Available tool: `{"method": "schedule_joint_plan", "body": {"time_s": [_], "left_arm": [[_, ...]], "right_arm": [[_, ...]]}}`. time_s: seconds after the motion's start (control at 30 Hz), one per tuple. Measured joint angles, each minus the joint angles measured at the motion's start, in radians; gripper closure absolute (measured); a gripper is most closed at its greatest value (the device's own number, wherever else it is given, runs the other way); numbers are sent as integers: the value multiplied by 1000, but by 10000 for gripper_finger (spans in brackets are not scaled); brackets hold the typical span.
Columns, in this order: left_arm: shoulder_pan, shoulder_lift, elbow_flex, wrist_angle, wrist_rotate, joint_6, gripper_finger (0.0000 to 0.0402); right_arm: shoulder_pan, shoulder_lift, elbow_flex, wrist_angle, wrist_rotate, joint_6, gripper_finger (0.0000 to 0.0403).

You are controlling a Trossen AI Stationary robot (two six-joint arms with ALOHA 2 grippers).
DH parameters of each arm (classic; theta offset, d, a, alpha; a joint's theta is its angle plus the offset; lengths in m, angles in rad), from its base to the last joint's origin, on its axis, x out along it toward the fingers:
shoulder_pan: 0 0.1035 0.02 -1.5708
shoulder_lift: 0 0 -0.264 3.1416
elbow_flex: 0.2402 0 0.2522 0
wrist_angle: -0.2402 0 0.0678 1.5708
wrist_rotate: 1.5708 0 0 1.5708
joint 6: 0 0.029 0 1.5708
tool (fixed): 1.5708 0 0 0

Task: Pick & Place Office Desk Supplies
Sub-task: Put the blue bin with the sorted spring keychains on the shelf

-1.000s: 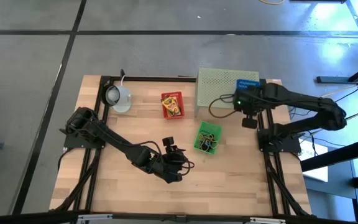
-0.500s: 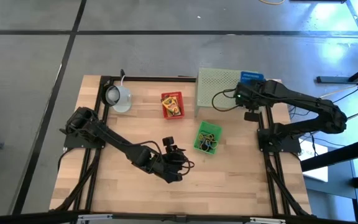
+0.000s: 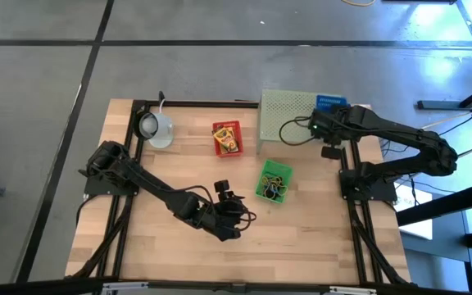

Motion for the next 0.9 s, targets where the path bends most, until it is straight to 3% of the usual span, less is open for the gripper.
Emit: {"method": "schedule_joint_plan", "body": {"time_s": [0.2,0.43,0.63,0.73,0.9], "left_arm": [[0,0,0,0,0,0,233],[0,0,0,0,0,0,233],[0,0,0,0,0,-3,233],[0,0,0,0,0,-3,233],[0,0,0,0,0,-30,233]], "right_arm": [[0,0,0,-1,83,33,284],[0,0,45,-68,38,123,256],[0,0,168,-97,-21,246,246],[0,0,238,-63,6,376,245],[0,0,282,50,52,724,245]]}}
